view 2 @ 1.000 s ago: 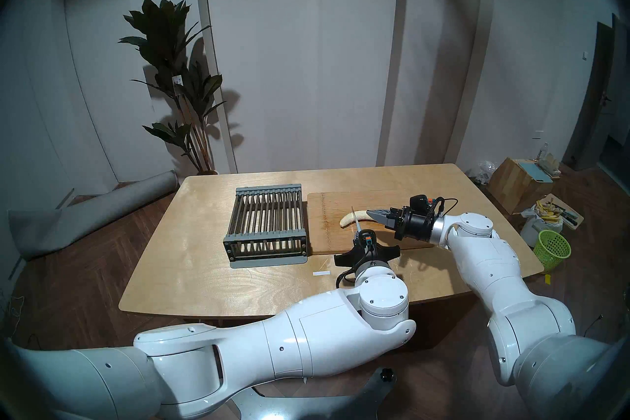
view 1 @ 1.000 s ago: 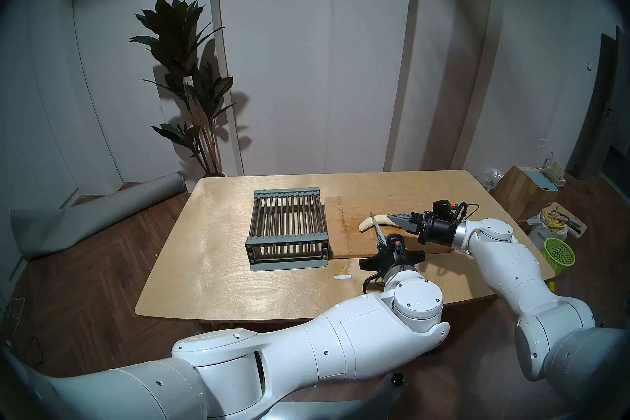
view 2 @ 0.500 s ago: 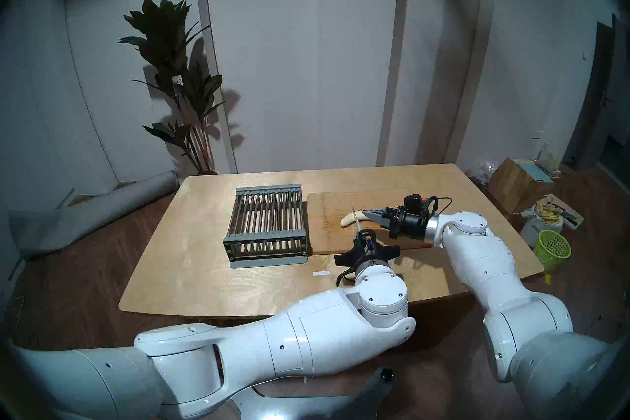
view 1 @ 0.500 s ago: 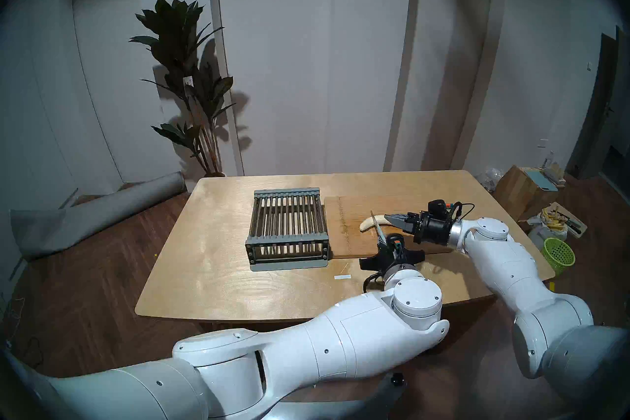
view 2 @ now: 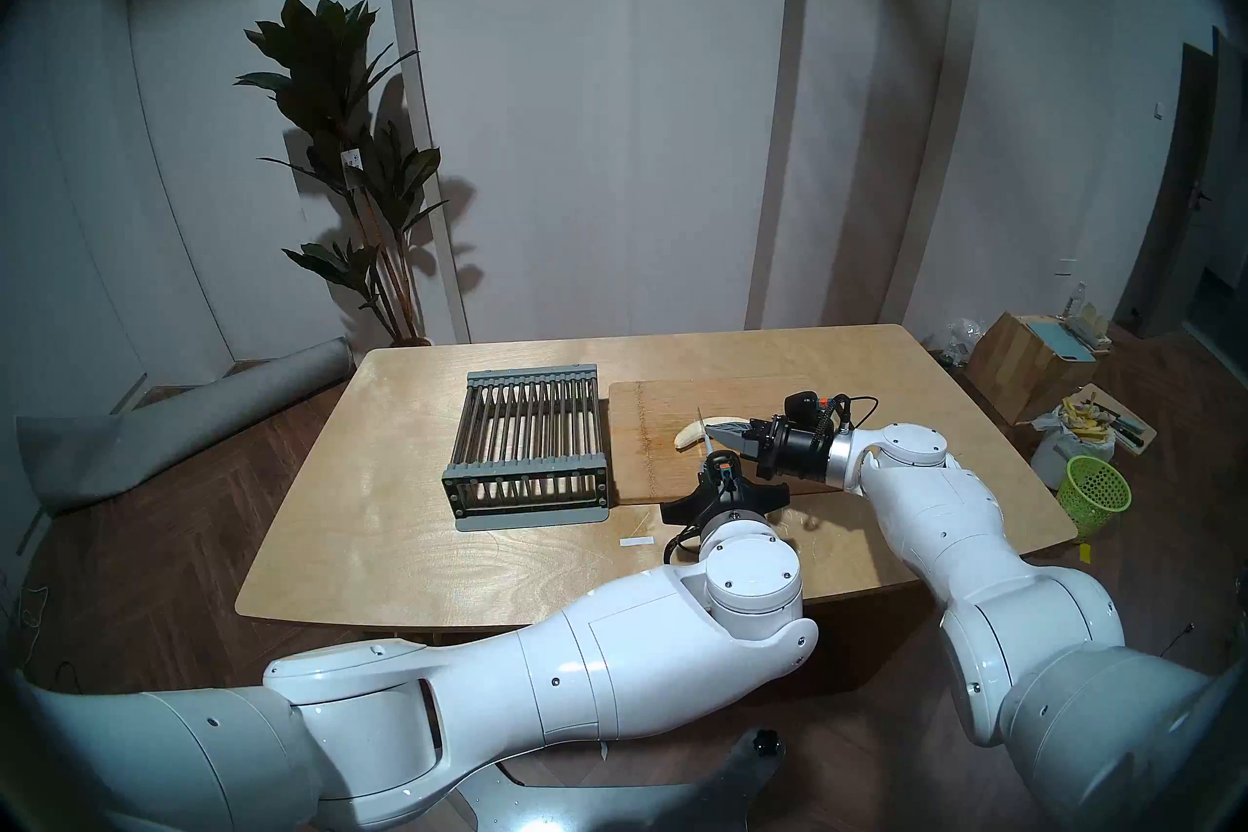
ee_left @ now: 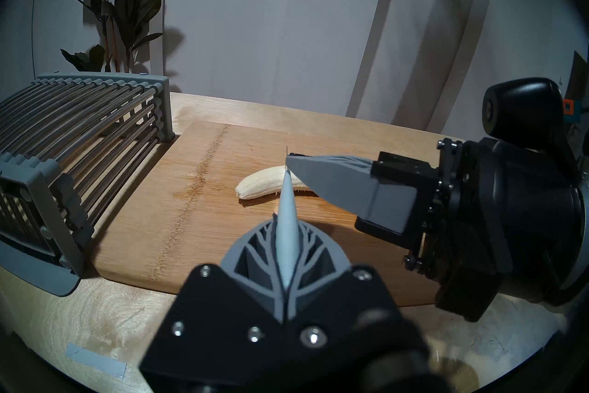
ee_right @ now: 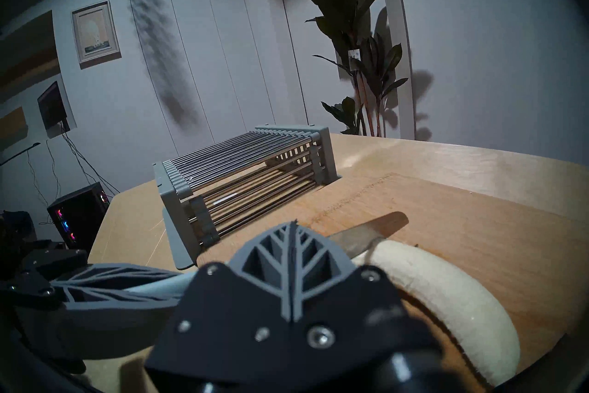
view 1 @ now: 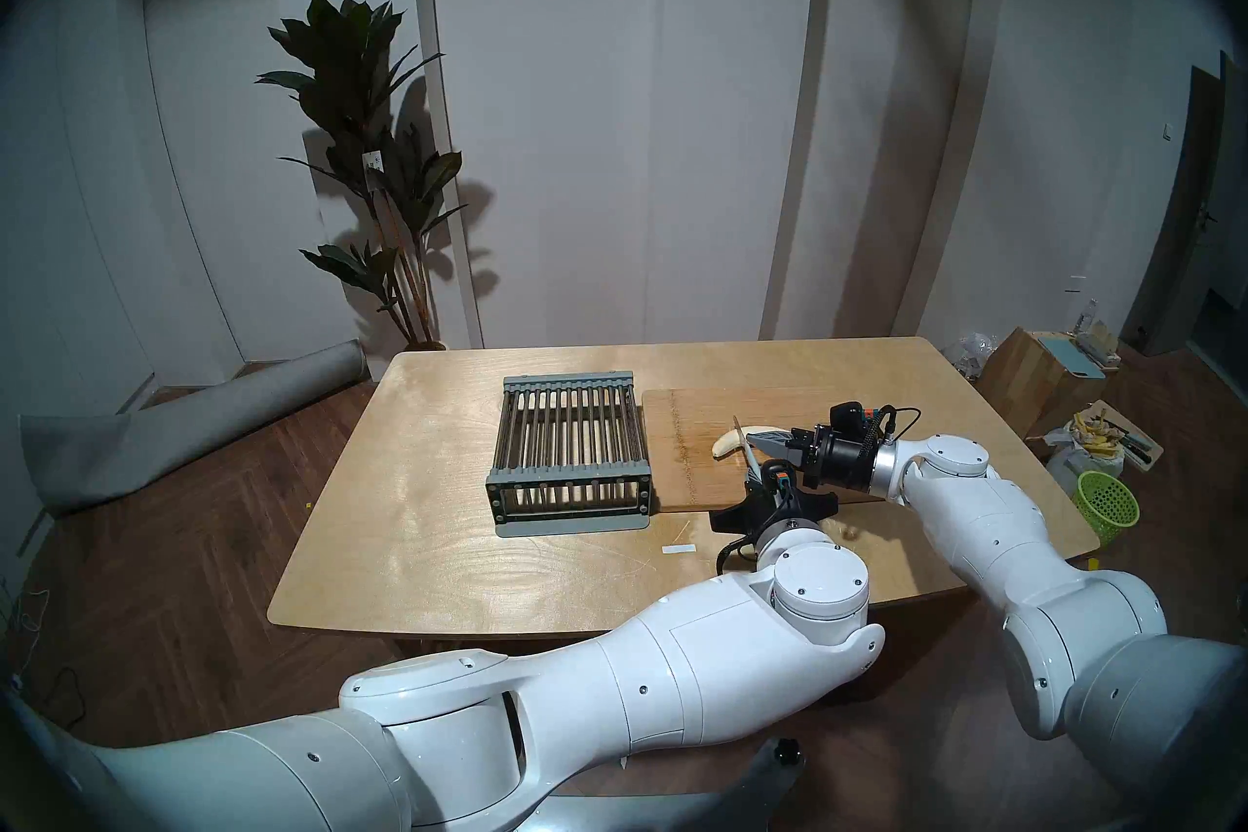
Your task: Cut the banana into four pieces on the cutting board
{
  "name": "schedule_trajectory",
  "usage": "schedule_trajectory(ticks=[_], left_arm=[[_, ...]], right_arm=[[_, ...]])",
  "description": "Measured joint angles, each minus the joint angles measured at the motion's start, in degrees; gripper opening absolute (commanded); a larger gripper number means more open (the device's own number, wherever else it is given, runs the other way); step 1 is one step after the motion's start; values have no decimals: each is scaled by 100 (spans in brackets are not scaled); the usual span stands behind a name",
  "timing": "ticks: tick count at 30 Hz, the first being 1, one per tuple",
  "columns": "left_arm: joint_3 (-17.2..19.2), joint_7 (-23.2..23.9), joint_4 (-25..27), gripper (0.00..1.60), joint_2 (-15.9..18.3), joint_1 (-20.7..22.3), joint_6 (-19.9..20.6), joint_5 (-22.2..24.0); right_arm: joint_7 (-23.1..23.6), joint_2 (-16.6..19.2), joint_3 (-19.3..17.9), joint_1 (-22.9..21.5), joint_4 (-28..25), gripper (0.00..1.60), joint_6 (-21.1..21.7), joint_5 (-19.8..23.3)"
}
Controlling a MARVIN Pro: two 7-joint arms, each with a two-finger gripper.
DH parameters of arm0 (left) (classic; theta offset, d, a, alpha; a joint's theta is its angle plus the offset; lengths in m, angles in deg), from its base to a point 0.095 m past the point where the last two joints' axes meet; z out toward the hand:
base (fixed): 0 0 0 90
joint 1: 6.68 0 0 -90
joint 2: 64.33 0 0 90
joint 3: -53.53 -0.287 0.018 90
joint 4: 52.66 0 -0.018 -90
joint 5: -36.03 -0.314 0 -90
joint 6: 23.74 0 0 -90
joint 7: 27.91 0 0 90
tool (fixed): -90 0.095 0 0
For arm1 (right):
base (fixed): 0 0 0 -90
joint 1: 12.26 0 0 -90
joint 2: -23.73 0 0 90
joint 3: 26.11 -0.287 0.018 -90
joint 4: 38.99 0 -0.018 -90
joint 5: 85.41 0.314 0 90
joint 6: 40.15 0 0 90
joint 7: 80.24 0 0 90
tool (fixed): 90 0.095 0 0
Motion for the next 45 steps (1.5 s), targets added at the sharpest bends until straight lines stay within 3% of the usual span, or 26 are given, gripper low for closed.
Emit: schedule_trajectory(ticks=[21, 45], left_arm=[[70, 145, -5, 0, 27, -8, 146, 148], [101, 254, 587, 0, 355, 19, 735, 405]], right_arm=[[-3, 64, 141, -73, 133, 0, -68, -178], [-143, 191, -67, 406, -76, 0, -64, -115]])
